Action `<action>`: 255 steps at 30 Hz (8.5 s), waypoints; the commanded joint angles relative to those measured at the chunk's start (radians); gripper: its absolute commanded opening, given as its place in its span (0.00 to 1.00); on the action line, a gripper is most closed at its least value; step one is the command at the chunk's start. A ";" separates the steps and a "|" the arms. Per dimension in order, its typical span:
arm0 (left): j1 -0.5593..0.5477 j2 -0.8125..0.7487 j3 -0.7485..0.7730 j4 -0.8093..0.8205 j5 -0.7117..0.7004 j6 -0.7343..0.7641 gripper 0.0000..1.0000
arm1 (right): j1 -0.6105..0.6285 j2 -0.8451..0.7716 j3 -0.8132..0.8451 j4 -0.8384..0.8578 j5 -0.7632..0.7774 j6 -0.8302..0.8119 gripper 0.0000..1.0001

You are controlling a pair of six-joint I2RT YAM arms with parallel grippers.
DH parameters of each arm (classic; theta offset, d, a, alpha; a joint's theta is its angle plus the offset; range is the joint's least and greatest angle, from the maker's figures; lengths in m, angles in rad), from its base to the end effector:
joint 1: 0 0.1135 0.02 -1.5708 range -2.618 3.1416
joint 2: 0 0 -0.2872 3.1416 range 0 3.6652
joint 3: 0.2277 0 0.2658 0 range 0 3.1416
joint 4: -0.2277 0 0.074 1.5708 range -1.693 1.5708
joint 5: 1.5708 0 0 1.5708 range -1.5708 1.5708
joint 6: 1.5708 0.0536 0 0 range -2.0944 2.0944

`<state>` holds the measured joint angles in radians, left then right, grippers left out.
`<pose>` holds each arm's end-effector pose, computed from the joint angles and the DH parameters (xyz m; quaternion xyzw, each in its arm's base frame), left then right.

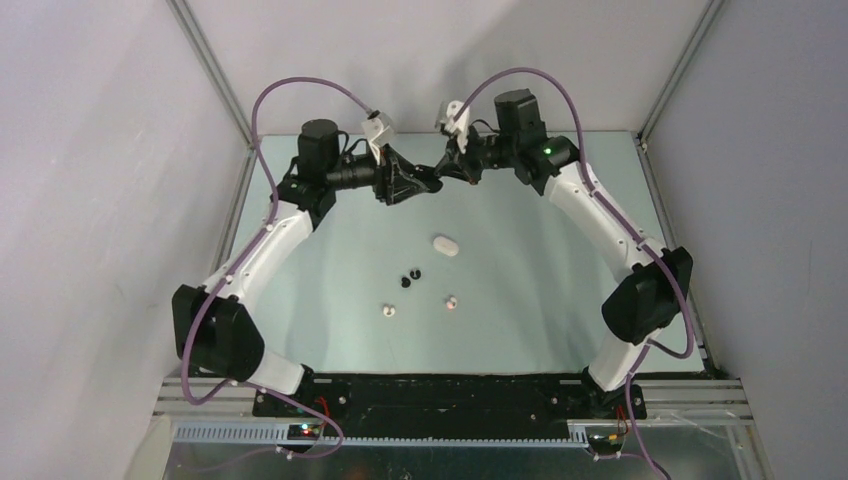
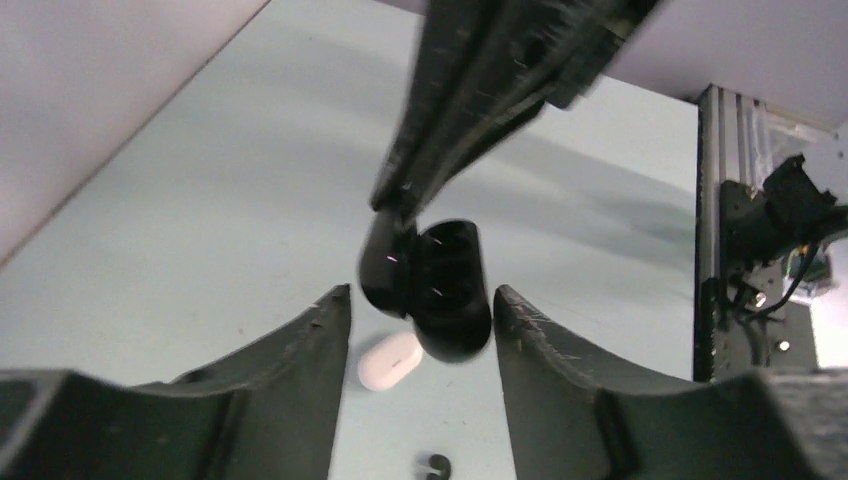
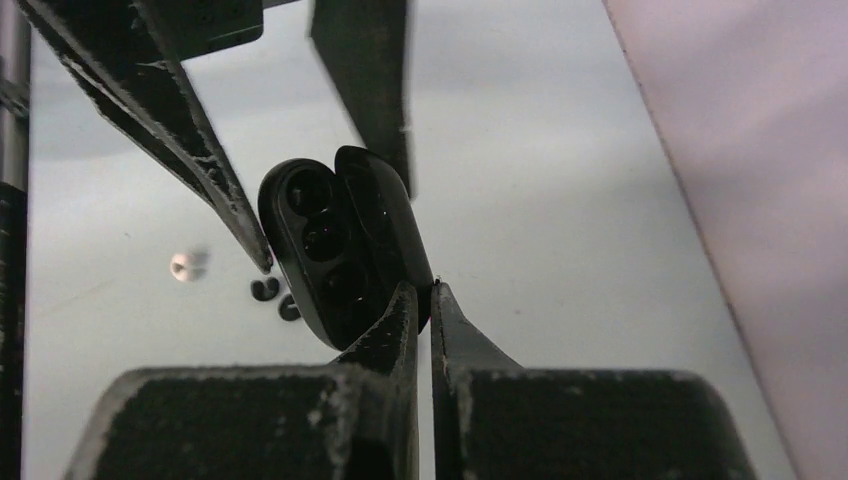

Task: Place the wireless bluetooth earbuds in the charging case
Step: Pass from the left arm to the right, then pass from the right arm to the left, then pick up the right earbud from the center of the board.

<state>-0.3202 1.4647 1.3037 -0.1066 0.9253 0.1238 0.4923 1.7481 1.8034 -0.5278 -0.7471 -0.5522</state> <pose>0.3256 -0.1531 0.3887 0.4207 0.6345 -0.4064 0.5053 0.3589 0.2338 0.4188 -0.5612 0.5933 0.2966 0.4951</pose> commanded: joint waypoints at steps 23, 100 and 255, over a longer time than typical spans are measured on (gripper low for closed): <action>0.073 0.065 0.150 -0.022 0.089 -0.485 0.55 | 0.178 -0.191 -0.149 0.050 0.360 -0.570 0.00; 0.076 0.125 0.218 -0.143 0.154 -0.423 0.00 | 0.147 -0.188 -0.058 0.180 0.303 -0.289 0.45; 0.503 -0.402 -0.177 -0.404 -0.107 -0.352 0.00 | 0.305 0.432 -0.176 -0.312 0.062 -1.600 0.23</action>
<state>0.1730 1.0817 1.1248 -0.5304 0.8066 -0.2195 0.7845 2.1742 1.6081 -0.7925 -0.6823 -2.0781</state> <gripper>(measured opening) 0.246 0.230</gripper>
